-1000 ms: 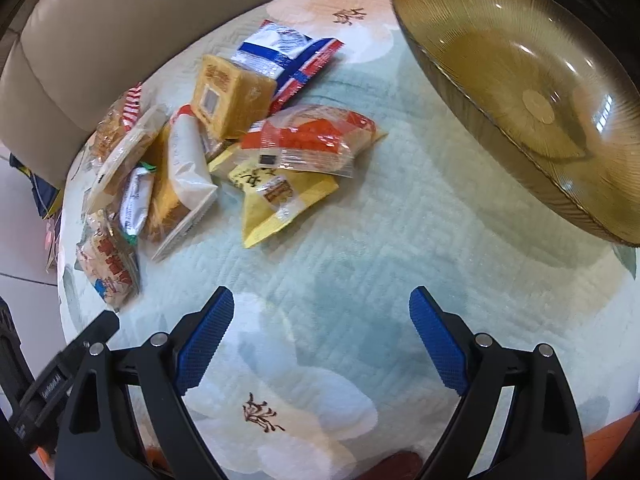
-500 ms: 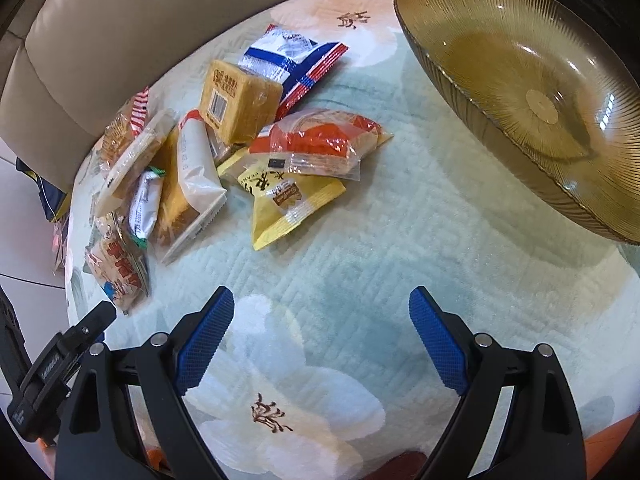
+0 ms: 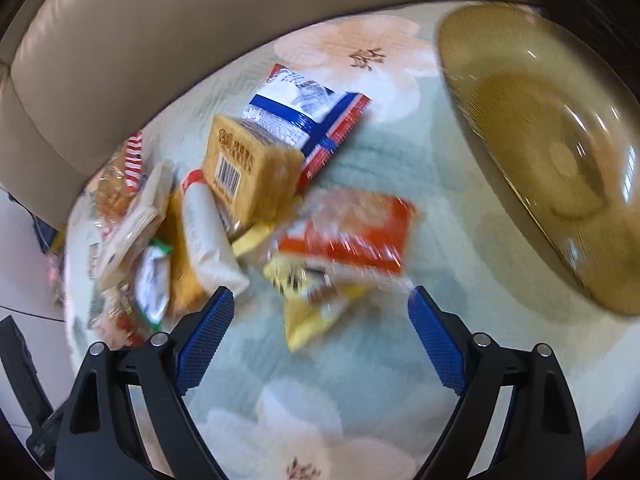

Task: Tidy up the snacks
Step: 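Grasp the yellow peanut packet with the right tool while the left tool grasps the cartoon cracker bag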

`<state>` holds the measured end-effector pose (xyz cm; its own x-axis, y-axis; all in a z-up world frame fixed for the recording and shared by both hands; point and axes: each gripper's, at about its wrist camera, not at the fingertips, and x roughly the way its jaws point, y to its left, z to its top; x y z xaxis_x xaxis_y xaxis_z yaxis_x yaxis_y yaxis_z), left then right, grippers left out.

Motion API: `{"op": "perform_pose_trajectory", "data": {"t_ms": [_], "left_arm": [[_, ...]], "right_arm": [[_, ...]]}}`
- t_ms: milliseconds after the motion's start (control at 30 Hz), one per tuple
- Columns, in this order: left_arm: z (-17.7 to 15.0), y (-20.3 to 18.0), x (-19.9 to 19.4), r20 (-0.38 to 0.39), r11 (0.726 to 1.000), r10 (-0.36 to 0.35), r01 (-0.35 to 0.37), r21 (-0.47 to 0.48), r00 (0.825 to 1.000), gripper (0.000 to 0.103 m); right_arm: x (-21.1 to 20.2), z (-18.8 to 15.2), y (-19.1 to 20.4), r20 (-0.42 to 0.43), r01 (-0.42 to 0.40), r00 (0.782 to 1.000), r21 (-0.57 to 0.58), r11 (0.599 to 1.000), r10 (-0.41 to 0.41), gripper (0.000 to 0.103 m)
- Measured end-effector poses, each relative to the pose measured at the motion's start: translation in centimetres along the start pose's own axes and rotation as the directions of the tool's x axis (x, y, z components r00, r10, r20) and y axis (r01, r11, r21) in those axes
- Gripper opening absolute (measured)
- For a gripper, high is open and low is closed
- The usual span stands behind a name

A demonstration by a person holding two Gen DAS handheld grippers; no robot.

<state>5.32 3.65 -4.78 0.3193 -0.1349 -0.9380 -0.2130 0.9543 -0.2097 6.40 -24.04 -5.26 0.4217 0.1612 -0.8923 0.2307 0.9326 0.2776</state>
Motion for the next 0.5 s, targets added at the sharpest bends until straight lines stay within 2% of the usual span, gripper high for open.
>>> {"op": "perform_pose_trajectory", "data": {"t_ms": [33,100,233,300,367,433,467,500], "left_arm": [[0.0,0.2,0.5,-0.007,1.0,-0.001,0.001,0.003,1.0,0.099],[0.2,0.7,1.5,-0.017,1.0,0.01,-0.01,-0.005,1.0,0.099],[0.4,1.0,2.5,-0.026,1.0,0.002,-0.002,-0.017,1.0,0.1],[0.4,0.7,2.6,-0.009,1.0,0.013,-0.013,0.003,1.0,0.1],[0.4,0.2,2.7,0.01,0.999,0.03,-0.03,0.032,1.0,0.1],[0.4,-0.4,2.6,0.022,0.998,0.046,-0.047,0.05,0.999,0.1],[0.3,-0.7,2.6,0.028,0.997,0.052,-0.054,0.06,0.998,0.1],[0.2,-1.1,2.6,0.03,0.996,0.056,-0.058,0.065,0.998,0.1]], "right_arm": [[0.6,0.3,0.3,0.002,0.017,1.0,-0.024,1.0,-0.017,0.081],[1.8,0.8,0.3,0.028,0.045,0.999,-0.068,0.997,-0.043,0.081],[3.2,1.0,-0.8,0.013,-0.061,0.998,-0.053,0.997,0.062,0.082],[3.4,0.9,-0.6,0.001,-0.091,0.996,-0.058,0.994,0.091,0.078],[3.3,0.7,0.0,-0.01,-0.109,0.994,-0.074,0.991,0.108,0.065],[3.4,0.2,0.7,-0.018,-0.081,0.997,-0.117,0.99,0.08,0.062],[3.3,-0.1,1.0,-0.019,-0.085,0.996,-0.129,0.988,0.083,0.049],[3.2,-0.5,1.3,-0.027,-0.091,0.996,-0.14,0.986,0.088,0.048]]}}
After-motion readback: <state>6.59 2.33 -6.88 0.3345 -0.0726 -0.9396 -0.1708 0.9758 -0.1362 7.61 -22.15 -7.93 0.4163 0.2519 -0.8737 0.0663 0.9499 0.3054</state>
